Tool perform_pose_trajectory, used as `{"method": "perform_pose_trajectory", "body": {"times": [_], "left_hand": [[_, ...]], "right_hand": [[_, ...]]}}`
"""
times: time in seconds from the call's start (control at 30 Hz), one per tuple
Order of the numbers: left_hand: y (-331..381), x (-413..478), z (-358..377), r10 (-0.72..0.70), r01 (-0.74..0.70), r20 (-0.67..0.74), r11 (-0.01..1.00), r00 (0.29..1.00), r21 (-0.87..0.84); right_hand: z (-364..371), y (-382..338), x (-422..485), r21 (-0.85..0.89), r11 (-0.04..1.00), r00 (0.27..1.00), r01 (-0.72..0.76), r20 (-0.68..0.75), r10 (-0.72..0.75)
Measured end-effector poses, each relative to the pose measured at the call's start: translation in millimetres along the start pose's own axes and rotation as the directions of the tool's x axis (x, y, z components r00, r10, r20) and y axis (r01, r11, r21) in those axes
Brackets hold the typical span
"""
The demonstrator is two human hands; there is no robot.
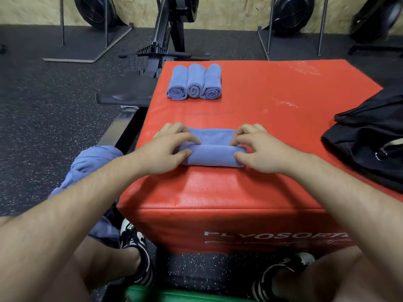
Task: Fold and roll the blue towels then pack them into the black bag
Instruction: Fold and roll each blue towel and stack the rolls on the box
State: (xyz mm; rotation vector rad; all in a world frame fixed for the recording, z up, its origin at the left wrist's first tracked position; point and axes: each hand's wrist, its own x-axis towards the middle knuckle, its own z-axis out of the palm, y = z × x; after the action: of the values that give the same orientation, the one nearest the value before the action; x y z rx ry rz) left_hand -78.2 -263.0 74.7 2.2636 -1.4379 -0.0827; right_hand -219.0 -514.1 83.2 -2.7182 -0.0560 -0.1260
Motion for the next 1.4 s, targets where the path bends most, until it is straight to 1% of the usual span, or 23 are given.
{"method": "perform_pose_trajectory", "body": {"times": [0.07, 0.1, 0.17, 0.2, 0.27, 0.33, 0.4, 0.47, 0.57, 0.63, 0.7, 0.77, 0.87, 0.93, 1.0, 1.03, 1.07, 1.13, 1.2, 1.3, 1.37, 1.4], "left_hand": [[3.1, 3.3, -1.5, 0.054, -0.055, -0.035, 0.998, 0.998, -0.03], [2.9, 5.0, -1.6, 0.07, -0.07, -0.053, 0.997, 0.996, -0.011], [1.0, 8.1, -0.6, 0.091, -0.081, -0.085, 0.99, 0.992, 0.112], [-0.8, 9.5, -0.2, 0.098, -0.08, -0.09, 0.98, 0.991, 0.18], [-3.3, 11.0, -0.2, 0.087, -0.07, -0.055, 0.962, 0.995, 0.264], [-5.7, 13.4, -0.3, 0.065, -0.07, 0.026, 0.942, 0.998, 0.329], [-8.9, 18.0, -0.1, 0.037, -0.063, 0.079, 0.927, 0.996, 0.37], [-9.6, 24.2, 0.6, -0.002, -0.03, 0.088, 0.933, 0.996, 0.358], [-7.2, 31.6, -0.3, -0.054, 0.02, 0.11, 0.957, 0.992, 0.289], [-5.4, 34.0, -4.8, -0.111, 0.074, 0.187, 0.978, 0.976, 0.195], [-5.6, 36.1, -9.0, -0.154, 0.128, 0.278, 0.986, 0.948, 0.11], [-6.0, 37.7, -9.8, -0.168, 0.154, 0.304, 0.986, 0.938, 0.07], [-5.1, 40.5, -7.6, -0.142, 0.13, 0.22, 0.989, 0.965, 0.069], [-3.0, 43.6, -6.7, -0.058, 0.057, 0.123, 0.998, 0.991, 0.019], [-1.5, 48.4, -7.5, 0.022, -0.022, 0.051, 1.0, 0.998, -0.005], [-1.0, 51.2, -7.8, 0.043, -0.043, 0.042, 0.999, 0.998, 0.013], [-0.2, 54.0, -7.9, 0.055, -0.056, 0.041, 0.998, 0.998, 0.039], [0.3, 59.3, -7.9, 0.057, -0.061, 0.045, 0.994, 0.997, 0.092], [-2.0, 63.6, -6.6, 0.029, -0.042, 0.092, 0.988, 0.995, 0.152], [-14.7, 67.6, 2.4, -0.009, -0.037, 0.202, 0.975, 0.979, 0.22], [-25.1, 70.1, 10.0, -0.042, -0.001, 0.233, 0.983, 0.972, 0.182], [-29.3, 71.5, 12.6, -0.059, 0.025, 0.233, 0.989, 0.971, 0.147]], "right_hand": [[0.6, -4.5, -0.2, 0.019, 0.998, 0.996, 0.057, -0.068, -0.056], [1.1, -6.4, 0.4, 0.012, 0.996, 0.992, 0.09, -0.09, -0.088], [2.1, -10.2, 1.7, -0.045, 0.989, 0.983, 0.139, -0.111, -0.143], [1.5, -12.6, 2.0, -0.087, 0.987, 0.984, 0.137, -0.106, -0.146], [-0.4, -15.4, 1.8, -0.184, 0.977, 0.992, 0.104, -0.053, -0.116], [-0.2, -13.4, 4.3, -0.273, 0.96, 0.998, 0.067, -0.001, -0.07], [2.0, -11.6, 9.8, -0.296, 0.954, 0.999, 0.042, -0.001, -0.044], [5.2, -9.3, 16.3, -0.255, 0.967, 1.0, 0.01, -0.01, -0.013], [5.8, -8.6, 23.0, -0.135, 0.99, 0.999, -0.037, -0.002, 0.037], [0.8, -8.0, 26.3, -0.082, 0.996, 0.997, -0.047, 0.051, 0.051], [-3.6, -8.1, 28.1, -0.034, 0.995, 0.983, -0.099, 0.149, 0.103], [-2.8, -6.5, 31.1, -0.014, 0.992, 0.976, -0.125, 0.18, 0.125], [3.1, -2.0, 36.8, -0.013, 0.986, 0.975, -0.164, 0.148, 0.164], [3.7, -1.3, 40.3, -0.026, 0.985, 0.981, -0.169, 0.095, 0.171], [1.6, -5.5, 42.2, -0.032, 0.995, 0.996, -0.092, -0.022, 0.092], [0.5, -8.5, 42.8, -0.051, 0.998, 0.996, -0.039, -0.077, 0.035], [0.0, -11.7, 43.8, -0.091, 0.996, 0.995, 0.004, -0.096, -0.013], [0.7, -14.9, 46.9, -0.18, 0.982, 0.996, 0.052, -0.065, -0.065], [1.7, -13.0, 50.4, -0.208, 0.977, 0.999, 0.044, -0.004, -0.046], [5.7, -1.4, 56.0, -0.25, 0.968, 0.998, 0.016, 0.068, 0.001], [10.4, 5.6, 60.5, -0.252, 0.968, 0.996, -0.01, 0.079, 0.031], [11.8, 8.5, 63.3, -0.222, 0.975, 0.995, -0.031, 0.085, 0.051]]}}
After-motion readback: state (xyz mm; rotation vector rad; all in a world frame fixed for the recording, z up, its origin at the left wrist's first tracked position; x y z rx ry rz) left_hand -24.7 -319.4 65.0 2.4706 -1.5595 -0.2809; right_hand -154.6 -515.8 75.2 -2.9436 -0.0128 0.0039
